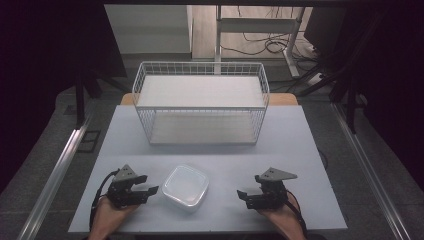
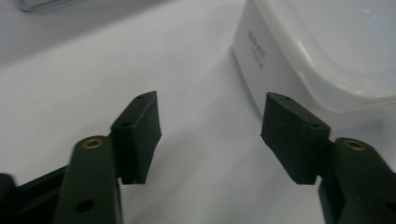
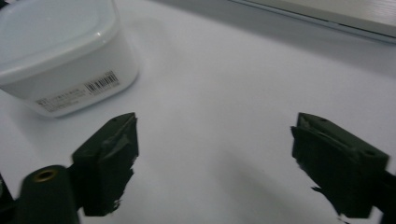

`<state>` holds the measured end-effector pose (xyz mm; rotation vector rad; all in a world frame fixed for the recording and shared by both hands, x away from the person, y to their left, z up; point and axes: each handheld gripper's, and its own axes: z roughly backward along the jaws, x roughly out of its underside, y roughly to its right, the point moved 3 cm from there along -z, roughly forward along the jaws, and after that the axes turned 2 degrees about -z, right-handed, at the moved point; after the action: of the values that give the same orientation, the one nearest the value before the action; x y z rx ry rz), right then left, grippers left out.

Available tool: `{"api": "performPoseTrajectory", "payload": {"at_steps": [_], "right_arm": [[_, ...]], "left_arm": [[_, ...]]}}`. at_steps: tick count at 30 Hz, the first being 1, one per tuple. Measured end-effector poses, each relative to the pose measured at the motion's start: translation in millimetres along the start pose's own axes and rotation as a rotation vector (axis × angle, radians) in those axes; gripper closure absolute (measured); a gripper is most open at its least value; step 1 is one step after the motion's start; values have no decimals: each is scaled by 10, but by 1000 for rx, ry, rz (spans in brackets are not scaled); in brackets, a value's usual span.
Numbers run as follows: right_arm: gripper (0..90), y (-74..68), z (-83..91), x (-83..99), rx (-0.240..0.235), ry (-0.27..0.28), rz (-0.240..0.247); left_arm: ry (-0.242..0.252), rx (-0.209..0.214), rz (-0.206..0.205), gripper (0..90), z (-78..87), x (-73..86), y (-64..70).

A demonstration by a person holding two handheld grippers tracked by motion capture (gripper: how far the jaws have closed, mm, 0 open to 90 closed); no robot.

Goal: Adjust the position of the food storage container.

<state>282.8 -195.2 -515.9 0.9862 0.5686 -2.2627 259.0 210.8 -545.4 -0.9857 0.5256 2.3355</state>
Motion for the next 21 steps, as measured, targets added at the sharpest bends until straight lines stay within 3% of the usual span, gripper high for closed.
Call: {"api": "performPoseTrajectory", "payload": {"at_steps": [2,5,8,11,16,21], "right_arm": [[211,-30,-6,-27,-9,7,2],[292,-88,-17,-66,-41,10,4],[362,-157,-56,-85,-102,-9,-14],[402,-213,-103,-90,-139,-37,-7],[572,-347,-176,-89,-165,-71,62],[755,-440,-257,-86,-173,-94,83]], "left_arm": [[-2,44,17,462,-39,-36,52],[-14,65,14,559,-78,-66,106],[-15,78,17,657,-95,-85,136],[-9,99,29,708,-100,-87,151],[-2,128,35,782,-119,-109,221],[-8,160,44,828,-161,-131,291]]}}
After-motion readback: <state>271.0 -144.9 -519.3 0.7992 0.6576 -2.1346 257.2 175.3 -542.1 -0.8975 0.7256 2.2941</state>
